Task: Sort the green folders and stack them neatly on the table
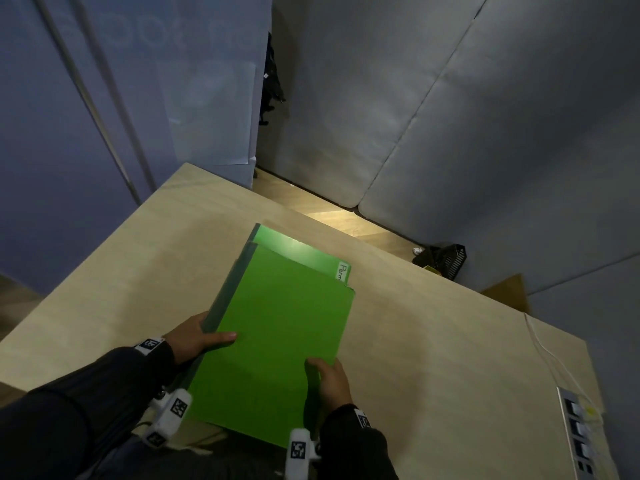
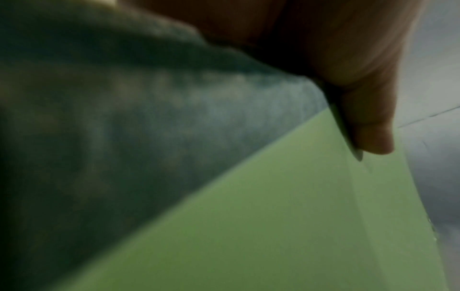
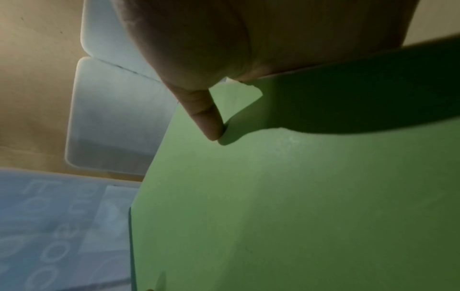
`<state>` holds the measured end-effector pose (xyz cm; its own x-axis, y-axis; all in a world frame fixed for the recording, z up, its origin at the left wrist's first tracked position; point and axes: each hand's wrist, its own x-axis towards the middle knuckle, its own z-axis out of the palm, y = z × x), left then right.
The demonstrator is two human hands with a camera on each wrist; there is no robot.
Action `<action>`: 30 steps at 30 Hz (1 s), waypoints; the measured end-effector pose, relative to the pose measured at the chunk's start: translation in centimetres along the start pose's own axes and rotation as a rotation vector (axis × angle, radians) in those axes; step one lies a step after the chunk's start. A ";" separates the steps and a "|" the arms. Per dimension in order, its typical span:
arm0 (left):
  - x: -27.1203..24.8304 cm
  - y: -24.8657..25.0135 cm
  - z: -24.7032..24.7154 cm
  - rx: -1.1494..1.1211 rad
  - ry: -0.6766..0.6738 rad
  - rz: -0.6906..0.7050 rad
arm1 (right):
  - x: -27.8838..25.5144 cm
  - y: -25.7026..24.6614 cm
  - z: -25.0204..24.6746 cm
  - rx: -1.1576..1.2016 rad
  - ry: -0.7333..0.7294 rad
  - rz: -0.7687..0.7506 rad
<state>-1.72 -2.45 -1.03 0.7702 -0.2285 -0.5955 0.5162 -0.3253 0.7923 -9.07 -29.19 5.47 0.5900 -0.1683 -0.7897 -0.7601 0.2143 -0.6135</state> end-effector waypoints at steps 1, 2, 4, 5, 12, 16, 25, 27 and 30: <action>-0.2 0.0 -0.8 0.025 0.016 -0.011 | 0.6 0.2 0.3 -0.033 -0.024 -0.023; -0.2 -0.4 -1.7 0.055 0.030 -0.014 | 1.2 0.5 0.8 -0.075 -0.043 -0.043; -0.1 -1.4 -3.8 0.107 0.047 -0.035 | 2.9 1.3 2.3 -0.161 -0.078 -0.043; -0.6 -1.2 -4.8 0.125 0.048 -0.052 | 3.7 1.9 3.2 -0.213 -0.088 -0.031; -0.6 -2.6 -14.2 0.358 0.200 -0.173 | 6.7 2.2 11.9 -0.552 -0.203 -0.002; -0.5 -2.7 -18.1 0.495 0.326 -0.259 | 7.5 1.1 16.9 -0.741 -0.192 -0.054; -0.1 -2.1 -20.4 0.690 0.357 -0.338 | 7.8 1.2 19.5 -1.251 -0.134 -0.258; -0.8 -1.9 -20.4 0.740 0.403 -0.319 | 7.7 1.0 18.5 -1.236 -0.150 -0.259; -2.4 -3.4 -19.9 0.769 0.467 -0.299 | 8.0 0.3 15.7 -1.004 -0.142 -0.261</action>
